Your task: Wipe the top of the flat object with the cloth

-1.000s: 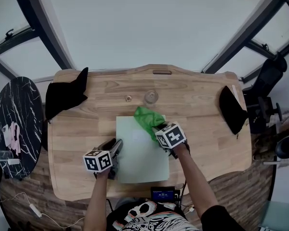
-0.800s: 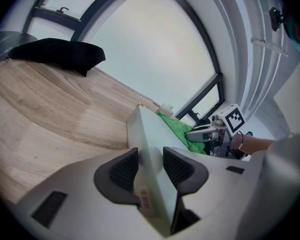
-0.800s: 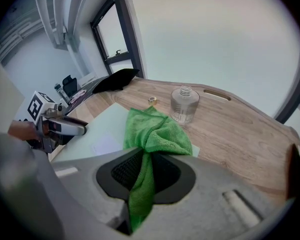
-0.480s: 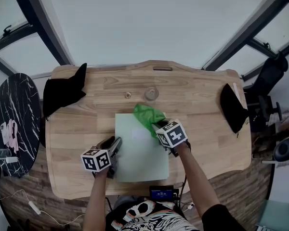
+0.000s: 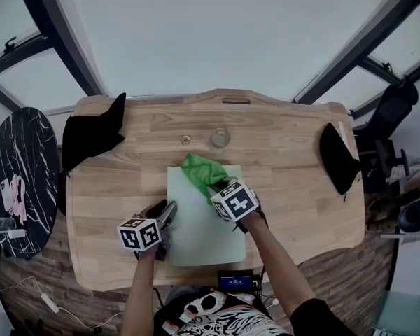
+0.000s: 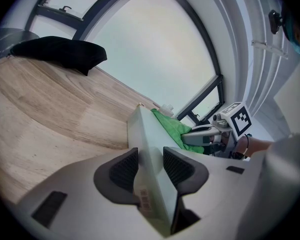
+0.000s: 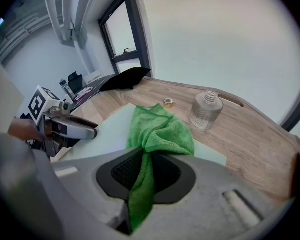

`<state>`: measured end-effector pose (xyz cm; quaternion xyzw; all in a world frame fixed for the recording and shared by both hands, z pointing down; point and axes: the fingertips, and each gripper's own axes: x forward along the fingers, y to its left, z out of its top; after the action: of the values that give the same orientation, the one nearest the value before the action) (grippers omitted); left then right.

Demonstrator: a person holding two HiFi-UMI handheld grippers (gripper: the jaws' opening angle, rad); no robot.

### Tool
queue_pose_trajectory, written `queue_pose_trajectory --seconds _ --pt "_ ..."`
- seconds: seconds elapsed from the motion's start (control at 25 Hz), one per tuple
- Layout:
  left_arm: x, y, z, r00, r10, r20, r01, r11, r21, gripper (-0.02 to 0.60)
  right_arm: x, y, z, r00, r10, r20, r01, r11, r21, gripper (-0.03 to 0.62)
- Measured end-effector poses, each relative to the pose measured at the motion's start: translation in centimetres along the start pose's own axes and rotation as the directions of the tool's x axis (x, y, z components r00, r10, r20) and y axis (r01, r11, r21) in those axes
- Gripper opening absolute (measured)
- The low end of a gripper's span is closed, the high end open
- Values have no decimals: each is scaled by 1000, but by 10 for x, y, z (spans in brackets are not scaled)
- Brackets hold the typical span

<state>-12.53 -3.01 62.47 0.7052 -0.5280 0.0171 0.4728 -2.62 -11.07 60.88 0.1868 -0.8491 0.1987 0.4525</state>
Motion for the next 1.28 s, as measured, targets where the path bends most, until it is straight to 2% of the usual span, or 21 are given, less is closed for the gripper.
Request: queue_pose_trajectory --seconds 1.08,1.28 --pt "0 -1 0 1000 -6 -6 6 1000 -3 156 30 48 37 996 88 -2 -88 990 -114 57" --pt "0 0 0 1000 -10 -4 10 1000 -11 158 30 50 38 997 80 0 -79 989 -122 57"
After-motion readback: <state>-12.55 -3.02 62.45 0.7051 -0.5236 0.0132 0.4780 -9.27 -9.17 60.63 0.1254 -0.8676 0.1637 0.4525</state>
